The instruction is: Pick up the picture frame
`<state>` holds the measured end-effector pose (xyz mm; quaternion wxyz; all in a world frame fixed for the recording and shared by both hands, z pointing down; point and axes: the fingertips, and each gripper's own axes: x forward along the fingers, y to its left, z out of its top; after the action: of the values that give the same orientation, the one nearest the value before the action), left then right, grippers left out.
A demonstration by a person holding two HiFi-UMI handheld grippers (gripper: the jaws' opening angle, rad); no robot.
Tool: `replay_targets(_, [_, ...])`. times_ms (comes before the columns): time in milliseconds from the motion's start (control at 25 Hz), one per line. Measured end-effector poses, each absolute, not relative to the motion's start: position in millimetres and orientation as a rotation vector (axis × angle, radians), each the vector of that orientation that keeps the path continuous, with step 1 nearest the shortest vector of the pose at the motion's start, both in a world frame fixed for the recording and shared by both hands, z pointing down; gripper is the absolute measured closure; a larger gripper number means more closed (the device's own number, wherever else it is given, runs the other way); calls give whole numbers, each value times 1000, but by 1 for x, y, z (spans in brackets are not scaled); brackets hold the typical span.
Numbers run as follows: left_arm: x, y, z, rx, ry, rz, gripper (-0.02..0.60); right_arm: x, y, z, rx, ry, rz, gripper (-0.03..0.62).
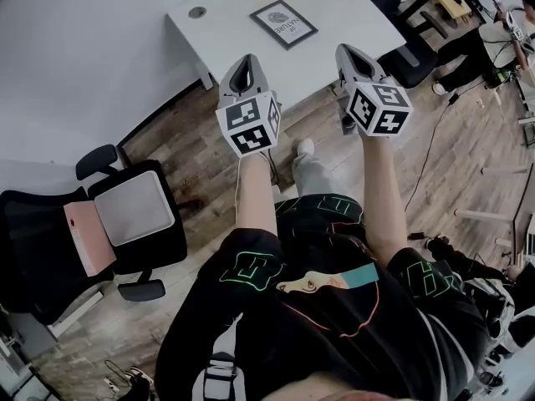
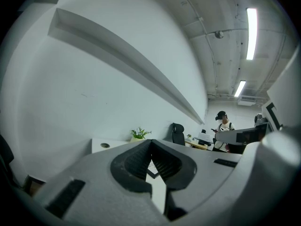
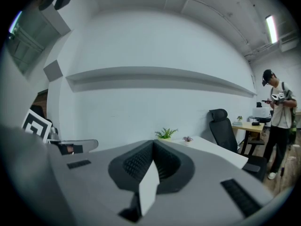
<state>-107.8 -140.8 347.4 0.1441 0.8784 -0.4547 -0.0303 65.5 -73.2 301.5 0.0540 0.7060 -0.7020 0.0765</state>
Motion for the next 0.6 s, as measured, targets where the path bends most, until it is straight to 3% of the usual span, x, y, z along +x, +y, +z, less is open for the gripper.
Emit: replay_targets(600, [-59, -170, 365, 2554, -1323, 16, 577, 112, -99, 330, 2163, -2131, 318, 589])
